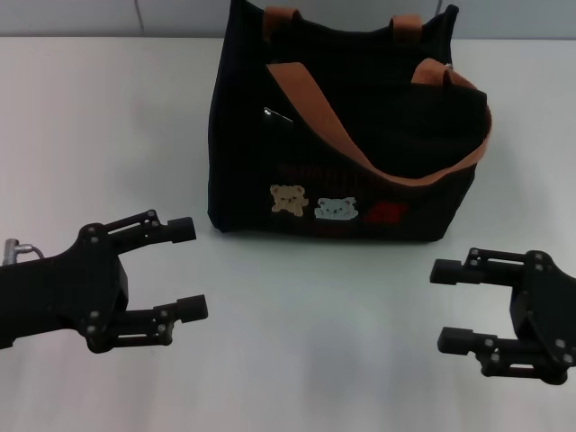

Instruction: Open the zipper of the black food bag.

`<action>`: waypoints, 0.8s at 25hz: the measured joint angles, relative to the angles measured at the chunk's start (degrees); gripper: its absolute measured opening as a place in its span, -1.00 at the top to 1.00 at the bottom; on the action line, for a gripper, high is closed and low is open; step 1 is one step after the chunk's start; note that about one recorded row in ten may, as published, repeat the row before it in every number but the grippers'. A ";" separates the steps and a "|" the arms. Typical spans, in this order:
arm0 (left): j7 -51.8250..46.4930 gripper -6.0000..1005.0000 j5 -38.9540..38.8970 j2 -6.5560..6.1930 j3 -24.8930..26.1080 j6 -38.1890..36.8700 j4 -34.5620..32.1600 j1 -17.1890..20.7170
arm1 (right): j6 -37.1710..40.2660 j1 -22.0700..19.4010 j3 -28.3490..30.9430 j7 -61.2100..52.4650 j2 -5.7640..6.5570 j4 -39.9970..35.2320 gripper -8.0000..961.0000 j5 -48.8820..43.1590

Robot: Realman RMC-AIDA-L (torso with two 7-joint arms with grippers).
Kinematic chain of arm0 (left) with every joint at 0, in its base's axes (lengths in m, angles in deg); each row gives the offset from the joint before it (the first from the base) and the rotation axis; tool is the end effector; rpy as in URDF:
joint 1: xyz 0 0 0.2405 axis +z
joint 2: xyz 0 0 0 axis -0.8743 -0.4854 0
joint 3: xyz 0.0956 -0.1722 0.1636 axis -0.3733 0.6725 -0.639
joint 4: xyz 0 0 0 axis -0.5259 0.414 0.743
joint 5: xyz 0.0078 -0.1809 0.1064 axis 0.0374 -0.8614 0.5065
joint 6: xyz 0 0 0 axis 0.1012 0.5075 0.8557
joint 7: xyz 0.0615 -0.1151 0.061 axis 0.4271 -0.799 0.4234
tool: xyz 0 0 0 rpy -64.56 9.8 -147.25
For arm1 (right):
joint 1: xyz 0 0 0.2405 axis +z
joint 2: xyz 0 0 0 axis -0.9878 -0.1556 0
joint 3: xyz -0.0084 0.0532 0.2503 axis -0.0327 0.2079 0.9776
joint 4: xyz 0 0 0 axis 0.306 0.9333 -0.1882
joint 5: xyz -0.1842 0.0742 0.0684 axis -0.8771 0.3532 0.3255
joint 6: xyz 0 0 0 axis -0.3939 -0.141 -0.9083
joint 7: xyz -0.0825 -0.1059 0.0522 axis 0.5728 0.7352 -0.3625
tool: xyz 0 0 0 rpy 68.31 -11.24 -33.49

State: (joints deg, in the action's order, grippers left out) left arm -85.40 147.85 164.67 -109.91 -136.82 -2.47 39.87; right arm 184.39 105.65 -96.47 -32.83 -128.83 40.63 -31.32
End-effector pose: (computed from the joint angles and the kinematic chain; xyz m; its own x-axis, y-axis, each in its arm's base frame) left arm -0.2900 0.2364 0.0246 0.6926 0.1258 0.7103 0.2377 -0.9695 -0.0602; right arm 0.2716 0.2364 0.0038 0.6775 -0.2007 -0.7076 -0.2059 -0.9753 0.0795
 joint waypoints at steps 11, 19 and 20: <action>-0.06 -0.69 -0.23 0.76 -0.13 0.10 0.21 0.13 | -0.02 1.70 -0.54 -2.54 -0.49 -0.13 -0.42 0.02; 0.23 -0.69 -0.39 1.44 0.15 0.00 0.52 -0.08 | -1.10 2.51 -0.52 -3.35 -0.38 -0.44 -0.72 -0.07; 0.29 -0.69 -0.70 1.93 0.37 0.05 0.55 -0.12 | -1.53 2.59 -0.52 -3.35 -0.33 -0.44 -0.72 -0.09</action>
State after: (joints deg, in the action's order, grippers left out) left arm -85.11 147.15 166.60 -109.54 -136.77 -1.93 39.74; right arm 182.86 108.24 -96.99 -36.18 -129.16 40.18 -31.41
